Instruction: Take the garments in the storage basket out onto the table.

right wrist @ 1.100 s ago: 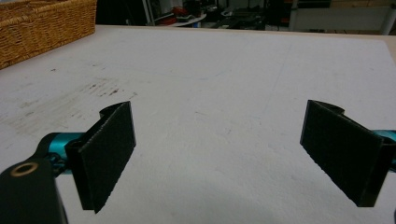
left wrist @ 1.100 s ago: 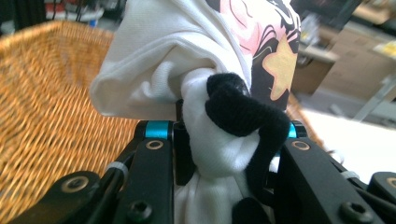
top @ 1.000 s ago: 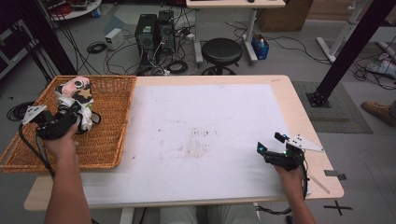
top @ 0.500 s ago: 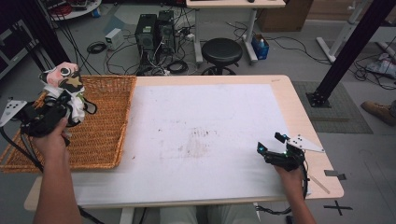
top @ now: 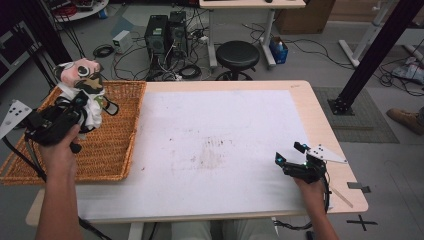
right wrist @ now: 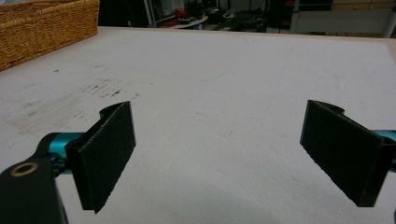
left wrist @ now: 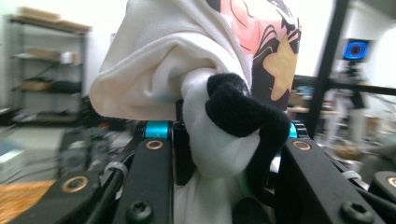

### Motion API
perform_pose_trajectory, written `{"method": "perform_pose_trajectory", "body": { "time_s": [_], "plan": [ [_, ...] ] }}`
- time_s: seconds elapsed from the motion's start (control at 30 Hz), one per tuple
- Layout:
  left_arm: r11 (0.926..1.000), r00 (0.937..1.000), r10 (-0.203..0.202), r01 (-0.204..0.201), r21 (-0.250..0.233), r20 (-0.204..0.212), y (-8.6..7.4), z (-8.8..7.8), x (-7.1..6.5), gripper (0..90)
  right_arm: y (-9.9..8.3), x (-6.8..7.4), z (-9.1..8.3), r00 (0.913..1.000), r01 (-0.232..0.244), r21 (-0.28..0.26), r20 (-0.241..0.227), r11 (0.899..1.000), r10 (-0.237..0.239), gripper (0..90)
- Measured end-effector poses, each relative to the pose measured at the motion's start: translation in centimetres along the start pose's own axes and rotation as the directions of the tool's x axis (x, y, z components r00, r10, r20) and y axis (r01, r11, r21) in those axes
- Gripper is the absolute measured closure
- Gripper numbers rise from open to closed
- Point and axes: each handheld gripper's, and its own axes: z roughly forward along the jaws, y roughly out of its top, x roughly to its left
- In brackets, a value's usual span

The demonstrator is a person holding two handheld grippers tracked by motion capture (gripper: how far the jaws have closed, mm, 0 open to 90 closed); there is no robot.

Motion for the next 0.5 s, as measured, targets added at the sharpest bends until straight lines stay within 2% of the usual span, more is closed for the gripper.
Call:
{"method": "perform_pose_trajectory", "body": {
  "time_s": [0.1,0.23,0.33,0.5],
  "plan": [
    [0.9999,0.9975,0.016,-0.015,-0.005,0.068,0.3,1.0,-1.6,69.1,0.0,0.0,0.0,1.0,0.002,-0.001,0.0,1.0,-0.002,9.9],
    [0.9997,0.9887,0.021,-0.023,0.011,0.149,-0.2,2.5,-3.7,69.1,0.0,0.0,0.0,1.0,0.001,-0.003,-0.002,1.0,-0.001,9.9],
    [0.9991,0.9772,0.02,-0.028,0.033,0.211,-1.1,3.9,-5.5,69.0,0.0,0.0,0.0,1.0,0.003,-0.001,-0.002,1.0,-0.003,9.9],
    [0.9973,0.9528,0.005,-0.027,0.069,0.303,-3.2,6.8,-8.7,68.7,0.0,0.0,0.0,1.0,0.007,-0.003,-0.004,1.0,-0.007,9.9]
  ]
}}
